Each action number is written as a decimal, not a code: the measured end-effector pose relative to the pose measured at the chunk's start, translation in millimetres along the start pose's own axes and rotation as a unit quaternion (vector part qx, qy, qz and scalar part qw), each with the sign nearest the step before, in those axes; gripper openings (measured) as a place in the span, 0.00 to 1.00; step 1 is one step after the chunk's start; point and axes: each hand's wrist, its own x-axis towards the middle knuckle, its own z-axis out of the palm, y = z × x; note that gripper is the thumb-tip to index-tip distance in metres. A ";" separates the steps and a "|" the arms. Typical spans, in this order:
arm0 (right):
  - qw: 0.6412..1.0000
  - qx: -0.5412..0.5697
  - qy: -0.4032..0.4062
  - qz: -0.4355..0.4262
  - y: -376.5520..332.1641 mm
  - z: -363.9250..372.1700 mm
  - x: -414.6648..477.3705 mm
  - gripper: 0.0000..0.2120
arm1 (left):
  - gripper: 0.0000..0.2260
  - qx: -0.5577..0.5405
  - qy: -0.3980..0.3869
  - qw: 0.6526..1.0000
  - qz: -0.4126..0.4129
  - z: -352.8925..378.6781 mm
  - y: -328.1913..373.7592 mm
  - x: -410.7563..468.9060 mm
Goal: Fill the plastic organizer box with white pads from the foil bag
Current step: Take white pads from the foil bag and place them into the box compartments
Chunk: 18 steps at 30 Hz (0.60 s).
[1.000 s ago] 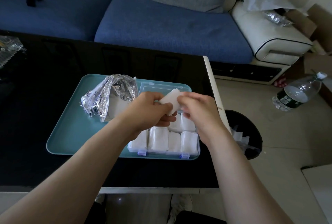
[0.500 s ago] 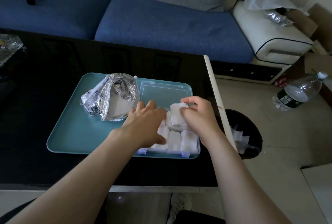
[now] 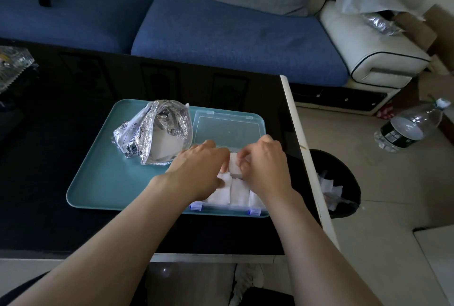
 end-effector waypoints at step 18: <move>0.998 0.005 -0.060 0.035 -16.7 -6.2 4.7 0.05 | 0.08 -0.023 0.092 0.995 0.022 3.3 -9.5 1.9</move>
